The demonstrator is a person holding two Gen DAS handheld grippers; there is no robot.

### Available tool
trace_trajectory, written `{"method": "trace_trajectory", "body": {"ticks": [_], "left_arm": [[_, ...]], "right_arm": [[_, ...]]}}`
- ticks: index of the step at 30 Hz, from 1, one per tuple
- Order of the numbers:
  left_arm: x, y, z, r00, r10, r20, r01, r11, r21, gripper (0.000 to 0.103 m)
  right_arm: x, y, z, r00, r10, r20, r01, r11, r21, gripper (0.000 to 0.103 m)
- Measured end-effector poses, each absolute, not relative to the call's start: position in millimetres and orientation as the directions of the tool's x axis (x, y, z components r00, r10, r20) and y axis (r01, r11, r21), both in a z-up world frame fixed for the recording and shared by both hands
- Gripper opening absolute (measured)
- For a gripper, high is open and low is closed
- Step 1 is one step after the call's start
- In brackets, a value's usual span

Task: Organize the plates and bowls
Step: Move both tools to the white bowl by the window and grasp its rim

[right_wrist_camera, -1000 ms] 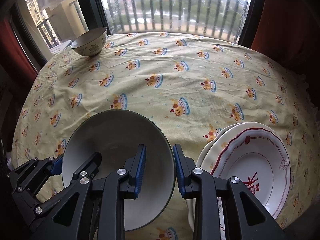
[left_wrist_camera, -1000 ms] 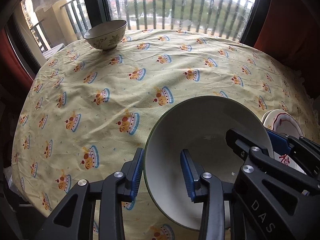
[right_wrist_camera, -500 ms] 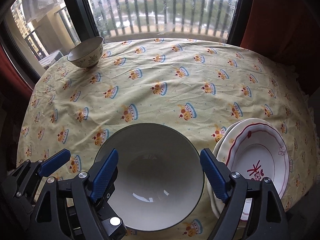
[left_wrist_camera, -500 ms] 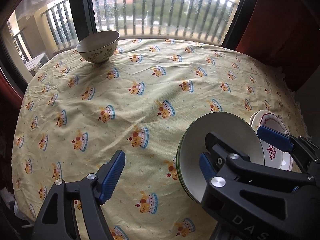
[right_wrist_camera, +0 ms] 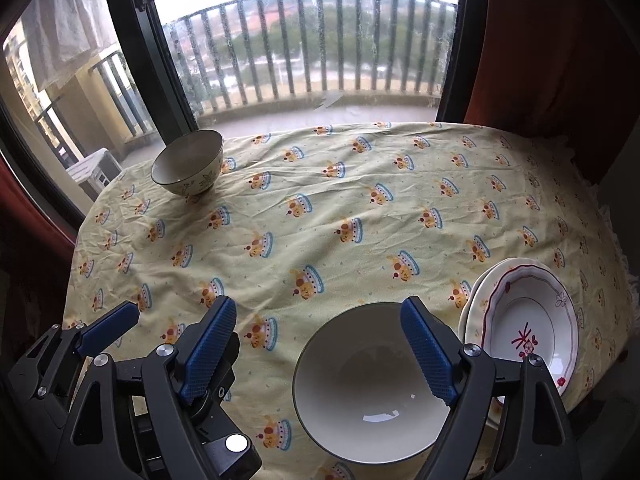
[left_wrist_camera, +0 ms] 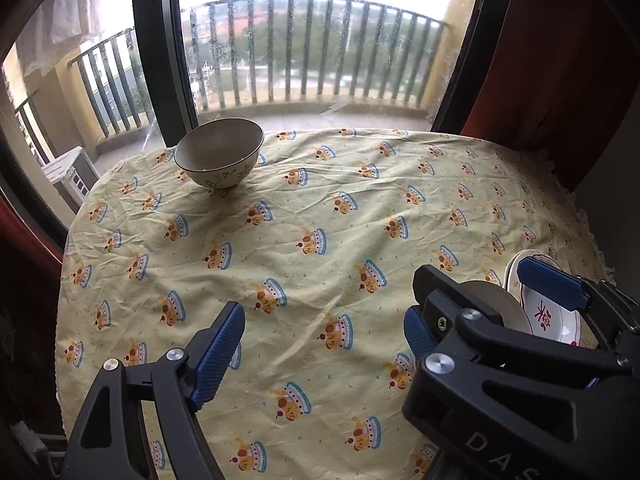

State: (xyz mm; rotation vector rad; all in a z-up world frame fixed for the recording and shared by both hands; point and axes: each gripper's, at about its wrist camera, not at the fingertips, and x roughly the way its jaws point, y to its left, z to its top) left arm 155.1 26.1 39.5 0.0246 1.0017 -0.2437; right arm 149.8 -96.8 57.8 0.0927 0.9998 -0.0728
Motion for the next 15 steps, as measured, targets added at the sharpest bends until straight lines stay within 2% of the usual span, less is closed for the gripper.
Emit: {"method": "trace_trajectory", "body": {"ticks": [8, 15], "left_arm": [[176.6, 57.2, 51.6, 0.564, -0.143, -0.813, 0.151, 0.986, -0.069, 0.084], [210.5, 76.3, 45.6, 0.576, -0.071, -0.814, 0.062, 0.997, -0.042, 0.083]], "right_arm": [[174.2, -61.4, 73.9, 0.569, -0.028, -0.822, 0.058, 0.998, 0.006, 0.087], [215.2, -39.8, 69.6, 0.575, 0.033, -0.817, -0.035, 0.999, 0.015, 0.087]]}}
